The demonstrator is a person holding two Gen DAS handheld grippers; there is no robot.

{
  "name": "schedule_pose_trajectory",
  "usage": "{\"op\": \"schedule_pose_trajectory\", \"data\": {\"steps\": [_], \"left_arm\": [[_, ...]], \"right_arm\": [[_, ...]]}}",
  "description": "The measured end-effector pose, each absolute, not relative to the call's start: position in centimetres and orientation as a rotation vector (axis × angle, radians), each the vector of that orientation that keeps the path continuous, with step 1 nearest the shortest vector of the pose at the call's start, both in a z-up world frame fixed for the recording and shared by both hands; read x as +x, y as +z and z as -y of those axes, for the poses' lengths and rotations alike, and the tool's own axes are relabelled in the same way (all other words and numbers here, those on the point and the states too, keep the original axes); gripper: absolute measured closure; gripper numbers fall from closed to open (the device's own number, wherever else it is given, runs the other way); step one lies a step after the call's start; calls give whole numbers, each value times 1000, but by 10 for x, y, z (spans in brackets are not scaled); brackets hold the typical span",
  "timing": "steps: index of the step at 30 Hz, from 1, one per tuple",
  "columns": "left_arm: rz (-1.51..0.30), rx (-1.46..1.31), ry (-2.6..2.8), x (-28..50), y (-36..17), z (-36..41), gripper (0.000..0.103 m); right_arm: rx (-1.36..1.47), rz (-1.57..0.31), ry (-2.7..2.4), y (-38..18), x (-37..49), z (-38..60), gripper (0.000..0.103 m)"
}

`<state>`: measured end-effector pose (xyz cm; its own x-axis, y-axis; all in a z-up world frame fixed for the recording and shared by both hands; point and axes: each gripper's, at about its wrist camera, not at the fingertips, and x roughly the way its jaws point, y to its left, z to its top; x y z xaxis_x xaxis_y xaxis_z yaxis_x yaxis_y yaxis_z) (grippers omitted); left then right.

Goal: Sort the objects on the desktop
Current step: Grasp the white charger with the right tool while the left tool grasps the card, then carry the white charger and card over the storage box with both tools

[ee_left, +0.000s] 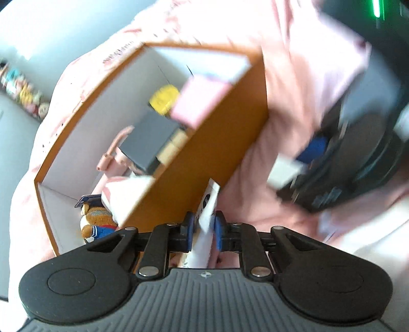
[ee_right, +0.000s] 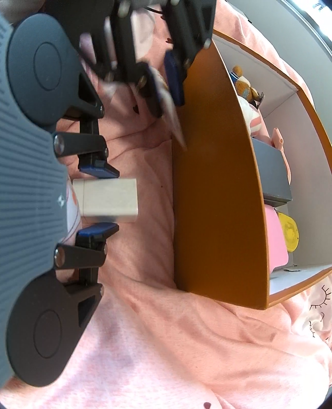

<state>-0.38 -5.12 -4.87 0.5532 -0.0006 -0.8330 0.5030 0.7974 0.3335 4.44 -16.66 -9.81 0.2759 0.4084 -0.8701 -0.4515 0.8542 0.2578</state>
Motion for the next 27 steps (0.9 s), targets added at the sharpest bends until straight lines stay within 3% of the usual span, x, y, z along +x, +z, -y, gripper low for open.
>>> {"op": "schedule_pose_trajectory", "data": {"steps": [6, 13, 27], "left_arm": [[-910, 242, -396, -6, -16, 39, 88], [-1018, 203, -306, -7, -48, 32, 88], [-904, 115, -288, -5, -52, 22, 88]], "right_arm": [[12, -1161, 578, -99, 48, 172, 62], [50, -1175, 584, -99, 50, 175, 62], [-19, -1208, 571, -102, 51, 167, 62]]}}
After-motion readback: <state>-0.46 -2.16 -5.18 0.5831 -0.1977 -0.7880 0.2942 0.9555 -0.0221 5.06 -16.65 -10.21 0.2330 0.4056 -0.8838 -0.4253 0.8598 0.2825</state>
